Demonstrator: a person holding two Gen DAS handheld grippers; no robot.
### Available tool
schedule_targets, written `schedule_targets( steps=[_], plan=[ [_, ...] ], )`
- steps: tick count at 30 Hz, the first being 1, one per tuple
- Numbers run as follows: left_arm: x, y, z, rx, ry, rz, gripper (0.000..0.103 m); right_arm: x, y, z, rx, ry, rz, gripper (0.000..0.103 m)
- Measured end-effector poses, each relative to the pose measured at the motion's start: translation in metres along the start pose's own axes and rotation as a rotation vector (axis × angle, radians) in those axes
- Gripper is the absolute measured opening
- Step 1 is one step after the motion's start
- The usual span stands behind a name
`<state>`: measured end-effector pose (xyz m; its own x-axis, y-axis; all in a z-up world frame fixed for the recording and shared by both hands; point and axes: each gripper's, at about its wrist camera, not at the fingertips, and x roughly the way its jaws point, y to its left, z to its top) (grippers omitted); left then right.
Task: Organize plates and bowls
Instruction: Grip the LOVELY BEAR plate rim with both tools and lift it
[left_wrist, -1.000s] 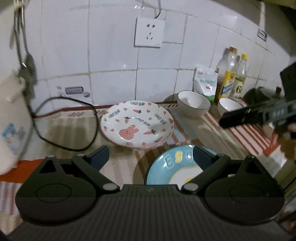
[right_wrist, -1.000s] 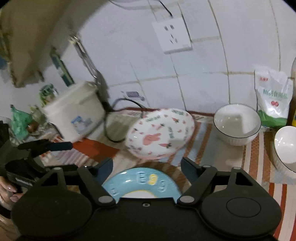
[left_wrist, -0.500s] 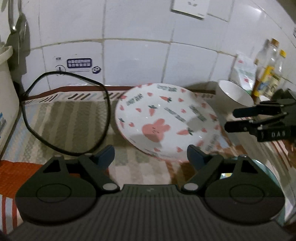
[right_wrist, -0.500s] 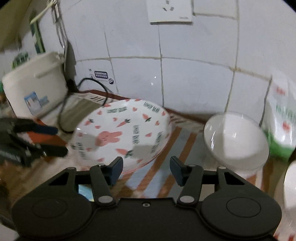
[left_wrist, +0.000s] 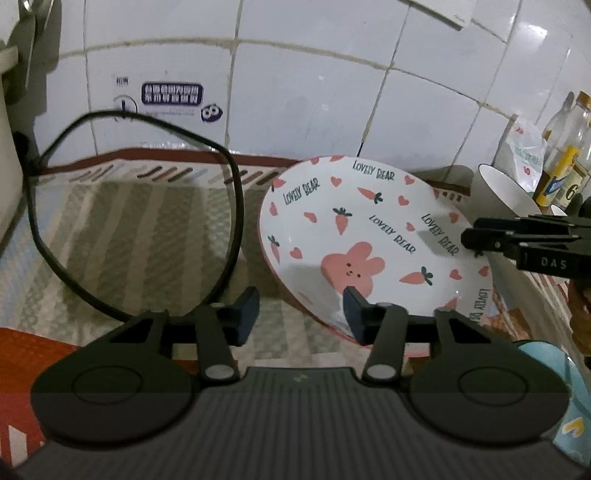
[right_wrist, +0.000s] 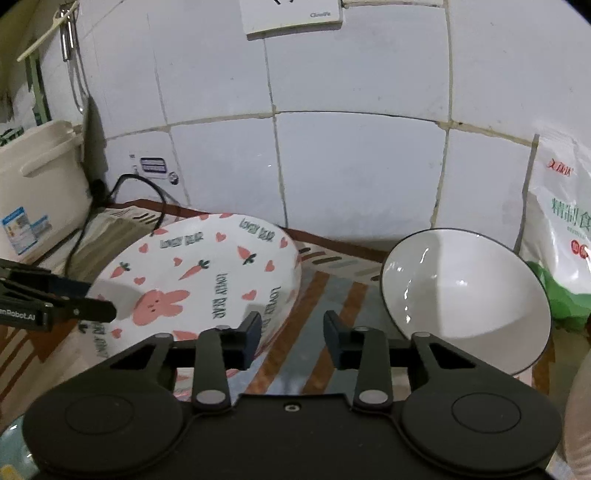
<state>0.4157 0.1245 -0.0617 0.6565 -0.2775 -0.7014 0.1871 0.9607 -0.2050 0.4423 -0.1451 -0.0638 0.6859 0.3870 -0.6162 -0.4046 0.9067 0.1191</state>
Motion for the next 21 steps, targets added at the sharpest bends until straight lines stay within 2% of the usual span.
schedule_targets(
  steps=[1,3,6,9,14,21],
  plan=[
    [0.001,0.001,0.000,-0.002,0.001,-0.004,0.040,0.003,-0.001,0.001,0.010,0.004,0.007,0.027],
    [0.003,0.001,0.001,0.007,-0.007,-0.010,0.036,0.006,-0.001,0.002,0.018,0.009,0.013,0.025],
    [0.005,-0.001,0.002,0.028,-0.033,0.021,0.035,0.012,0.003,0.002,0.001,0.017,0.016,0.025],
    [0.009,0.003,0.003,0.007,-0.038,0.012,0.034,0.019,0.001,0.001,0.027,0.026,0.041,0.026],
    [0.013,0.008,0.007,-0.028,-0.037,0.008,0.034,0.030,-0.007,0.002,0.103,0.053,0.129,0.027],
    [0.010,-0.003,0.004,-0.006,-0.045,0.027,0.031,0.027,-0.008,-0.004,0.138,0.023,0.131,0.025]
  ],
)
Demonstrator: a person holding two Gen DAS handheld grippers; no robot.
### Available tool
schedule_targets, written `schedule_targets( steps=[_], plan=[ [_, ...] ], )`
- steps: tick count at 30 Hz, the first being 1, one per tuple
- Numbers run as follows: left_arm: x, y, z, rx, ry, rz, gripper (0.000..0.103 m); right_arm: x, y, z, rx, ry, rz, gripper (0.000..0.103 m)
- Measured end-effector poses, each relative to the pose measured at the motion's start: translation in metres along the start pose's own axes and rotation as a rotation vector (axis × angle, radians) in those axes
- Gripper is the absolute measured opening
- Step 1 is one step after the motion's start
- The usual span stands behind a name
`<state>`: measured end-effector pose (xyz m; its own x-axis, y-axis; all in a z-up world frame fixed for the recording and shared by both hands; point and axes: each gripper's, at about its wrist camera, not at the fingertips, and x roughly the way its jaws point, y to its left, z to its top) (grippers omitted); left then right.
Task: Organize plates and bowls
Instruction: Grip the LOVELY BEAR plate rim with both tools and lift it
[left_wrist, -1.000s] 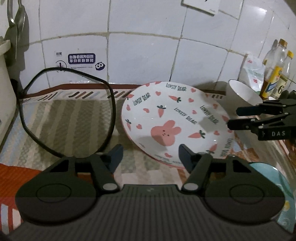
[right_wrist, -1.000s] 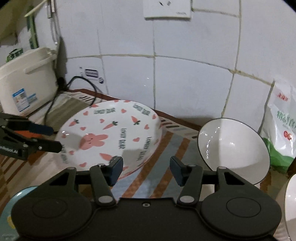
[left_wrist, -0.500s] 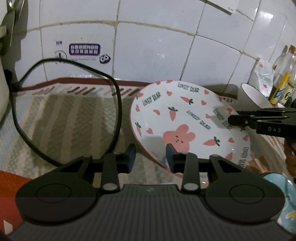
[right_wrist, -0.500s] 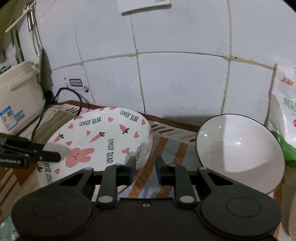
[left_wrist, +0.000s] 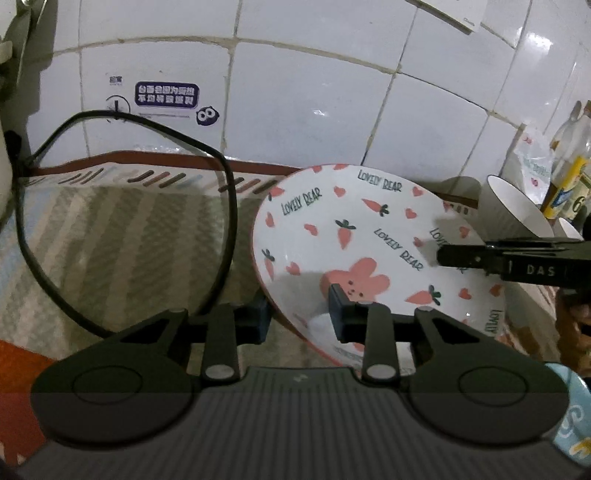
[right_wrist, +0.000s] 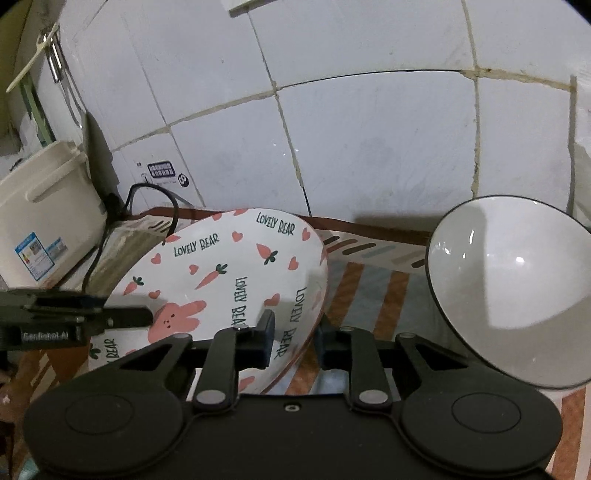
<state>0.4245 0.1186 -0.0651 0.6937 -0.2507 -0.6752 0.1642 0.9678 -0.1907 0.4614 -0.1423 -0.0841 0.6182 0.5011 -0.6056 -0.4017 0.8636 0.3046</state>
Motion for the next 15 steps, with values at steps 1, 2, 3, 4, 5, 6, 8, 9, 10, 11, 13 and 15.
schedule_targets(
  steps=[1,2,3,4,5,6,8,9,10,11,13,15],
  plan=[
    [-0.002,-0.004,0.000,0.020,-0.001,0.020,0.031,-0.001,0.001,0.000,-0.002,0.004,-0.002,0.025],
    [-0.003,-0.006,0.000,0.025,0.000,0.032,0.031,-0.002,0.002,0.000,-0.001,0.007,-0.005,0.025],
    [-0.004,-0.005,0.000,0.015,0.006,0.031,0.031,-0.003,0.003,0.000,-0.005,0.012,-0.011,0.025],
    [-0.004,-0.004,0.001,0.008,0.014,0.025,0.031,-0.005,0.006,0.001,-0.025,0.018,-0.019,0.025],
    [-0.006,-0.001,0.002,0.000,0.018,0.015,0.031,-0.008,0.007,0.002,-0.034,0.018,-0.019,0.025],
    [-0.009,0.001,0.002,-0.010,0.015,0.007,0.030,-0.012,0.009,0.003,-0.033,0.018,-0.015,0.024],
    [-0.015,0.003,0.002,-0.016,-0.002,0.005,0.029,-0.019,0.014,0.002,-0.039,0.022,-0.020,0.024],
    [-0.018,0.000,0.002,-0.009,-0.008,0.012,0.029,-0.023,0.017,0.001,-0.035,0.017,-0.023,0.024],
    [-0.022,-0.003,0.001,-0.002,-0.016,0.020,0.029,-0.027,0.018,-0.001,-0.030,0.014,-0.023,0.024],
    [-0.026,-0.005,0.000,0.006,-0.028,0.028,0.029,-0.031,0.019,-0.002,-0.018,0.007,-0.021,0.024],
    [-0.034,-0.010,-0.001,0.023,-0.042,0.029,0.029,-0.041,0.022,-0.006,0.003,-0.005,-0.017,0.024],
    [-0.044,-0.015,-0.003,0.036,-0.043,0.028,0.029,-0.053,0.026,-0.010,0.025,-0.010,-0.020,0.024]
  ],
)
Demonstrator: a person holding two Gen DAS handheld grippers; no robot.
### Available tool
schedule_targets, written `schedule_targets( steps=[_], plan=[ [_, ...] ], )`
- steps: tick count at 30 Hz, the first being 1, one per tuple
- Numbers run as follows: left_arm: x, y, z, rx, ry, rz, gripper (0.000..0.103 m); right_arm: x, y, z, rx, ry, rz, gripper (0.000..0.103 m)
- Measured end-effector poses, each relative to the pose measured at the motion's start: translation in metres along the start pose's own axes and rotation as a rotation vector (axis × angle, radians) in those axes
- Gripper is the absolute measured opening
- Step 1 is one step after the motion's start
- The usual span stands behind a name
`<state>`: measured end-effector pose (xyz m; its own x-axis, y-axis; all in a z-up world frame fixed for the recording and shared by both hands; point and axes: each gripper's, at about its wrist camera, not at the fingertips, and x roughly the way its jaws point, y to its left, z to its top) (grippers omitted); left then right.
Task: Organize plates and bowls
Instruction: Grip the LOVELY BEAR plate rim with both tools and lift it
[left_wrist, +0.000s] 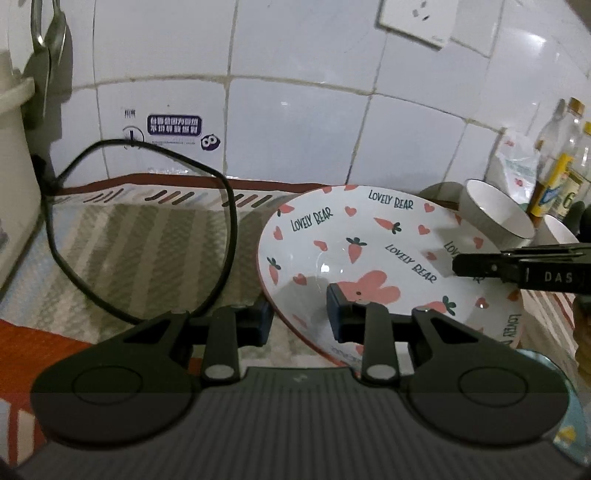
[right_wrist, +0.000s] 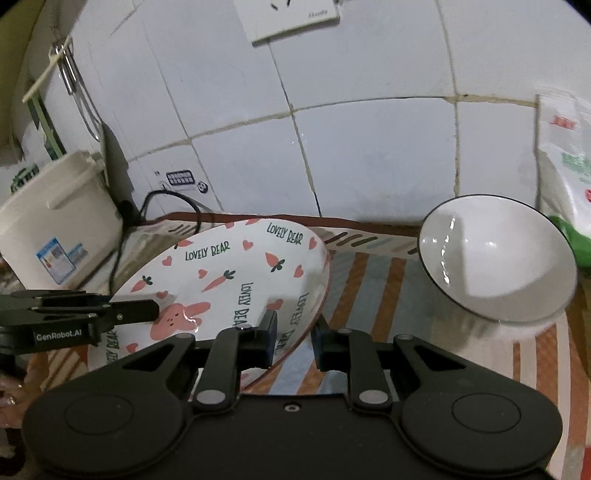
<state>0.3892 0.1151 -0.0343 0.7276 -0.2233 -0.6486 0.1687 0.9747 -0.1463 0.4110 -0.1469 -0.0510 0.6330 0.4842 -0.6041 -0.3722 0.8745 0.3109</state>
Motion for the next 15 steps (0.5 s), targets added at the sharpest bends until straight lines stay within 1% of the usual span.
schedule_targets(
  steps=[4,11,15],
  plan=[
    [-0.026,-0.013,-0.006,0.044,-0.019,-0.004,0.029,-0.028,0.012,-0.011,0.017,-0.003,-0.006,0.024],
    [-0.077,-0.033,-0.023,0.087,-0.017,-0.036,0.029,-0.078,0.033,-0.035,0.018,-0.015,-0.003,0.024],
    [-0.106,-0.043,-0.035,0.105,-0.023,-0.049,0.029,-0.082,0.032,-0.037,0.023,-0.019,-0.001,0.024]
  ],
)
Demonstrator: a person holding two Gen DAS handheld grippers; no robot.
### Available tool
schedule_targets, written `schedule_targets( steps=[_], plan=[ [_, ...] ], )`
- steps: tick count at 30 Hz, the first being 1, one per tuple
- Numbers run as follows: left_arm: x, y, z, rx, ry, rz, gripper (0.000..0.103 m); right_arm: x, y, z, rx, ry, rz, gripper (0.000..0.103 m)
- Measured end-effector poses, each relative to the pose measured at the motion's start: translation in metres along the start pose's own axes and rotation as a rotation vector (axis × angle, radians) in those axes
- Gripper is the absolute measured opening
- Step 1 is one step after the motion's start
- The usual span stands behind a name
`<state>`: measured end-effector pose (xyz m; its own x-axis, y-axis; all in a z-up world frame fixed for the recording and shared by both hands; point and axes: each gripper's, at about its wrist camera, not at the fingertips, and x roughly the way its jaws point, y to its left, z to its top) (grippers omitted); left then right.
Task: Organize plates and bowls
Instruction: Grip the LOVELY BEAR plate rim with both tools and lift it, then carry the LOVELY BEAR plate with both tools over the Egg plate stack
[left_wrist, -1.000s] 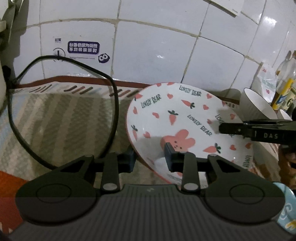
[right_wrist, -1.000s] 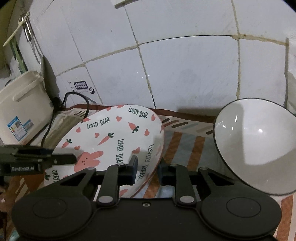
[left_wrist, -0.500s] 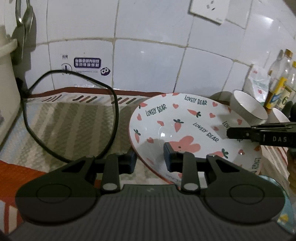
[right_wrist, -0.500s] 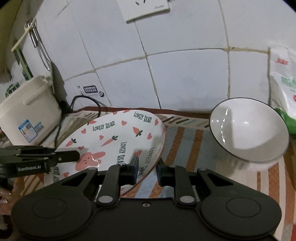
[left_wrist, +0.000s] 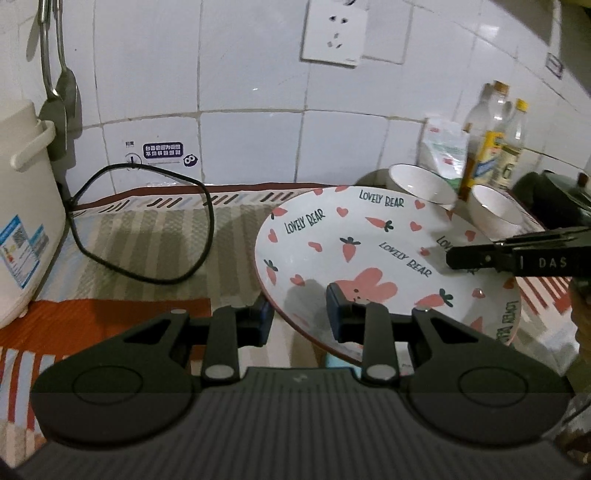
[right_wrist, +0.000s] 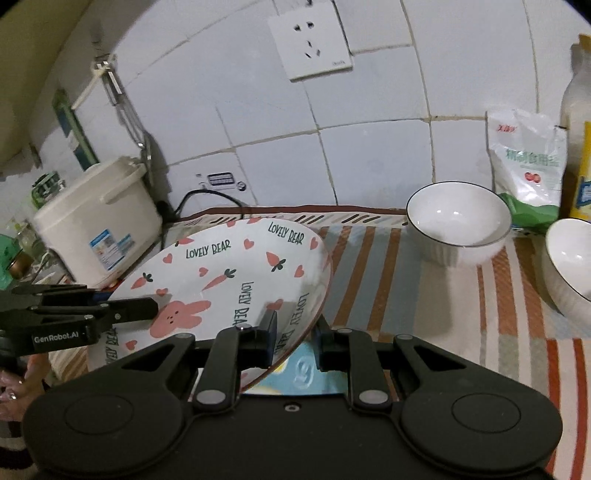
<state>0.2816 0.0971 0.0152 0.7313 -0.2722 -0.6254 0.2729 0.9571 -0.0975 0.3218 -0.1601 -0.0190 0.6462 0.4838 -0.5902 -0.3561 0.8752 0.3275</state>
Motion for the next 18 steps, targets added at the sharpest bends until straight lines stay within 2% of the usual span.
schedule_targets(
  steps=[6,18],
  plan=[
    [-0.036,-0.013,-0.014,0.008,-0.007,-0.014,0.029,-0.004,0.003,-0.007,-0.018,-0.019,-0.011,0.024],
    [-0.093,-0.047,-0.040,0.078,-0.040,-0.005,0.029,-0.059,0.015,-0.040,-0.025,-0.060,0.016,0.024]
  ],
)
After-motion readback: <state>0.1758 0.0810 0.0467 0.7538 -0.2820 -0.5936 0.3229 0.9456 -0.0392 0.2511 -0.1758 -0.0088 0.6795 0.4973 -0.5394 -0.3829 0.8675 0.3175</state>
